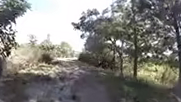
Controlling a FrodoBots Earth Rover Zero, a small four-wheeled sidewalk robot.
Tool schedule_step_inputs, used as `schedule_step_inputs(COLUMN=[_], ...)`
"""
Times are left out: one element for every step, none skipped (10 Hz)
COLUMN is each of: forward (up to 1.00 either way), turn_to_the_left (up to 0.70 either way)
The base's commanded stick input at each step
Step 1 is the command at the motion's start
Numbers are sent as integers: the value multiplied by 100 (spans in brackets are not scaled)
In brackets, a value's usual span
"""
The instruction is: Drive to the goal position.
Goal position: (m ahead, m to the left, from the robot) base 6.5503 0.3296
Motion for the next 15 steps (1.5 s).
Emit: schedule_step_inputs(forward=[85,85,85,85,85,85,85,85,85,85,85,85,85,85,85], turn_to_the_left=[0,0,0,0,0,0,0,0,0,0,0,0,0,0,0])
